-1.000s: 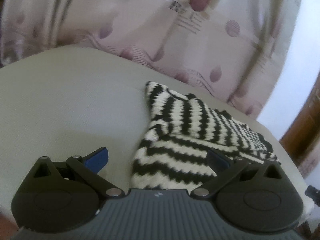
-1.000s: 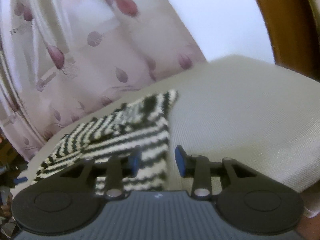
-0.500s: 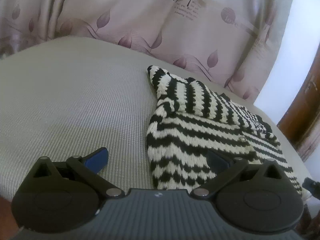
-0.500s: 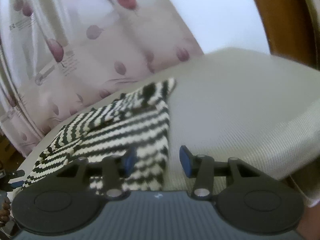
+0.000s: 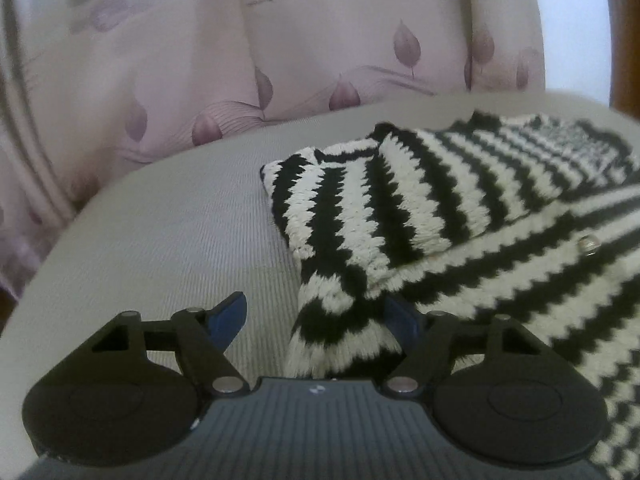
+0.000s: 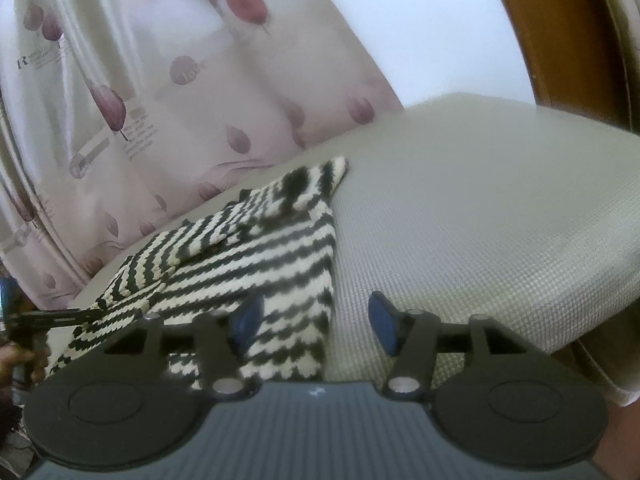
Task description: Fold small clothes
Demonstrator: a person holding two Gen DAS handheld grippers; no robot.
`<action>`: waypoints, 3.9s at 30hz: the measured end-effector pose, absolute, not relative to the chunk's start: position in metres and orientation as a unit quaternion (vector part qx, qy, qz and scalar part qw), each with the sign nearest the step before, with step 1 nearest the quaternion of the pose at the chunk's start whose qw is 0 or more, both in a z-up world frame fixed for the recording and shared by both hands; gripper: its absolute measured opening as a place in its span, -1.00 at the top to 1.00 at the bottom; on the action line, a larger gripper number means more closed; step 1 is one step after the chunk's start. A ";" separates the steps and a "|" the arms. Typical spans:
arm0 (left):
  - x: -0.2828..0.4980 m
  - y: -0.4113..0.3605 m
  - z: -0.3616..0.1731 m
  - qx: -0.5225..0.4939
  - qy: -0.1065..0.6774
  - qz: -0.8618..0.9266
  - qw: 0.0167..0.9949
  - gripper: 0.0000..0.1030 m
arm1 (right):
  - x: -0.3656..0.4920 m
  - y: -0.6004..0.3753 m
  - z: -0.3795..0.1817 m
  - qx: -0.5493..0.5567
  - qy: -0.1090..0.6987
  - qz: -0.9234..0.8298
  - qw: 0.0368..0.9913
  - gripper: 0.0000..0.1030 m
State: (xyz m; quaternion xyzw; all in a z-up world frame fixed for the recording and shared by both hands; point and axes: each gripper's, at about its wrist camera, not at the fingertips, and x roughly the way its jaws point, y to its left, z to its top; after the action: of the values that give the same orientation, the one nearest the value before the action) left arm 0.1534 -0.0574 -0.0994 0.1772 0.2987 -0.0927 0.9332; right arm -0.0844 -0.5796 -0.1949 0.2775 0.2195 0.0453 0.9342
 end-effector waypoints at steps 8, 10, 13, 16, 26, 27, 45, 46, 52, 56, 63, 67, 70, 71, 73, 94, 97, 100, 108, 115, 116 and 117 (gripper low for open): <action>0.170 -0.022 -0.094 0.071 0.297 0.034 0.952 -0.57 | -0.078 -0.581 -0.199 0.293 0.218 0.047 0.930 -0.13; 0.167 -0.005 -0.099 0.024 0.312 0.045 0.949 -0.62 | -0.077 -0.581 -0.200 0.294 0.218 0.049 0.929 -0.21; 0.160 0.000 -0.102 -0.002 0.313 0.022 0.949 -0.63 | -0.075 -0.581 -0.205 0.299 0.219 0.050 0.927 -0.21; 0.149 -0.005 -0.092 0.013 0.289 -0.003 0.957 -0.88 | -0.072 -0.581 -0.205 0.297 0.220 0.051 0.928 -0.21; 0.128 -0.007 -0.078 -0.009 0.226 -0.029 0.974 -0.93 | -0.032 -0.579 -0.160 0.289 0.177 0.088 0.937 -0.25; 0.130 -0.006 -0.080 -0.018 0.225 -0.034 0.974 -0.93 | -0.015 -0.575 -0.151 0.282 0.171 0.102 0.938 -0.24; 0.139 0.007 -0.094 -0.075 0.227 -0.028 0.970 -0.97 | 0.228 -0.502 -0.132 0.198 0.242 0.149 0.938 0.79; 0.138 0.006 -0.093 -0.071 0.227 -0.027 0.971 -0.98 | 0.219 -0.505 -0.118 0.211 0.204 0.160 0.943 0.79; 0.142 -0.001 -0.095 -0.050 0.240 -0.019 0.969 -0.99 | 0.226 -0.536 -0.135 0.221 0.205 0.110 0.947 0.79; 0.143 -0.002 -0.095 -0.044 0.243 -0.013 0.969 -0.99 | 0.234 -0.546 -0.175 0.254 0.268 0.093 0.925 0.76; 0.144 -0.002 -0.096 -0.043 0.251 -0.007 0.967 -0.99 | 0.236 -0.535 -0.176 0.223 0.297 0.067 0.926 0.68; 0.148 0.005 -0.095 -0.061 0.267 -0.036 0.961 -0.98 | 0.197 -0.543 -0.145 0.239 0.251 0.072 0.935 0.60; 0.129 0.019 -0.084 -0.091 0.276 -0.084 0.953 -0.98 | 0.127 -0.551 -0.130 0.255 0.213 0.126 0.935 0.53; 0.119 0.023 -0.080 -0.097 0.277 -0.096 0.951 -0.99 | 0.101 -0.554 -0.129 0.254 0.204 0.144 0.935 0.37; 0.099 0.034 -0.075 -0.108 0.290 -0.117 0.944 -0.99 | 0.047 -0.562 -0.132 0.238 0.199 0.170 0.935 -0.09; -0.013 0.040 -0.110 -0.143 0.326 -0.210 0.910 -0.97 | -0.119 -0.563 -0.212 0.274 0.221 0.122 0.928 -0.36; -0.013 0.041 -0.110 -0.141 0.328 -0.216 0.909 -0.96 | -0.111 -0.555 -0.220 0.282 0.237 0.128 0.921 -0.36; -0.014 0.045 -0.108 -0.159 0.327 -0.215 0.906 -0.96 | -0.113 -0.550 -0.205 0.231 0.222 0.089 0.943 -0.36; -0.008 0.047 -0.101 -0.224 0.314 -0.203 0.900 -0.97 | -0.023 -0.511 -0.115 0.047 0.161 0.127 0.978 -0.23; -0.008 0.038 -0.103 -0.202 0.319 -0.196 0.905 -0.98 | 0.094 -0.400 -0.125 -0.137 0.193 0.193 0.952 -0.10; -0.007 0.038 -0.104 -0.199 0.319 -0.194 0.906 -0.98 | 0.102 -0.388 -0.135 -0.176 0.202 0.194 0.944 0.17; -0.007 0.038 -0.105 -0.196 0.319 -0.193 0.907 -0.98 | 0.110 -0.379 -0.147 -0.223 0.211 0.191 0.932 0.47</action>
State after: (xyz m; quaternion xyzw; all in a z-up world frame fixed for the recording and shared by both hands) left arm -0.0068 0.0381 -0.1045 -0.1958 0.3186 -0.1933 0.9071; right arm 0.1105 -0.3788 -0.1471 -0.2227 0.2114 0.1907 0.9324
